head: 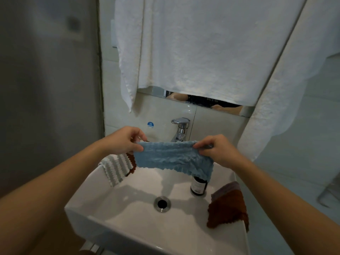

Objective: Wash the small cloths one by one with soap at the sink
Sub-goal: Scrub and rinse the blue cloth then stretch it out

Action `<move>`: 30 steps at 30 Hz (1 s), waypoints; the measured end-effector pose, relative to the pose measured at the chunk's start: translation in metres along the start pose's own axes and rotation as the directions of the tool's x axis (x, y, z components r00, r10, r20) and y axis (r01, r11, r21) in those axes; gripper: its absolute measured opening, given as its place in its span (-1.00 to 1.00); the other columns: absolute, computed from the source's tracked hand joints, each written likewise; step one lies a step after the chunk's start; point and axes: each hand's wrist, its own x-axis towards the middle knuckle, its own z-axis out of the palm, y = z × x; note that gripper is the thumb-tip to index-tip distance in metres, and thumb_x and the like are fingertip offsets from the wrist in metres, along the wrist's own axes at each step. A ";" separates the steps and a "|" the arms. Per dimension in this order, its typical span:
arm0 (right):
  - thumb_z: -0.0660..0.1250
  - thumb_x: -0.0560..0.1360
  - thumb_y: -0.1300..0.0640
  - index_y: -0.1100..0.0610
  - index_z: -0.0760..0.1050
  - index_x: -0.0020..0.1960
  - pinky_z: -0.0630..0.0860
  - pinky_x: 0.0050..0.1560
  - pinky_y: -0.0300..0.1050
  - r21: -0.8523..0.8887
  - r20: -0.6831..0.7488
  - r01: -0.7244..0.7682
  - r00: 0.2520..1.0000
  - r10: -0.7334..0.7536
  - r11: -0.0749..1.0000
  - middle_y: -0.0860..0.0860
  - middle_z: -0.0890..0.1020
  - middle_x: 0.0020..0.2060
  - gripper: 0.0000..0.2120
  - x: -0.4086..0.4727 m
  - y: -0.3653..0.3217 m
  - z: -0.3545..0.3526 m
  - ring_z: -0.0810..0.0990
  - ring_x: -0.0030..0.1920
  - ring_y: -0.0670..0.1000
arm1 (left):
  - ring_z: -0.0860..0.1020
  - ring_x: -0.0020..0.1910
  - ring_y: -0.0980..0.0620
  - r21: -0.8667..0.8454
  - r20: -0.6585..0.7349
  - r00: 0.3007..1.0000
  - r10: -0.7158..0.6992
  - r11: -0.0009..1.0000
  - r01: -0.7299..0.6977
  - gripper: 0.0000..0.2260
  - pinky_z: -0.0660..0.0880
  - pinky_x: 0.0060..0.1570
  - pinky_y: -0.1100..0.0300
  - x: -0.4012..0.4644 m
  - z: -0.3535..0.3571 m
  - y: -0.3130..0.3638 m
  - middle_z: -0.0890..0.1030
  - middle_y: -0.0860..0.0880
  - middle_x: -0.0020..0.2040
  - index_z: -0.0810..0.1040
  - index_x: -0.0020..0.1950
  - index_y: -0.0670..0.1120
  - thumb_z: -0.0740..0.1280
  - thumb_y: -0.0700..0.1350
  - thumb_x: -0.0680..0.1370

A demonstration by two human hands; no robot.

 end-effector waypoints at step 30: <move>0.49 0.41 0.34 0.04 0.60 0.16 0.62 -0.01 -0.15 0.096 -0.217 -0.003 0.976 0.024 0.995 0.01 0.55 0.08 -0.62 -0.021 0.024 -0.027 0.57 0.07 0.03 | 0.61 0.01 0.07 -0.102 0.007 0.988 0.152 0.983 -0.151 -0.54 0.63 -0.05 0.23 0.001 0.020 0.047 0.55 0.06 0.15 0.60 0.17 0.09 0.52 -0.34 0.39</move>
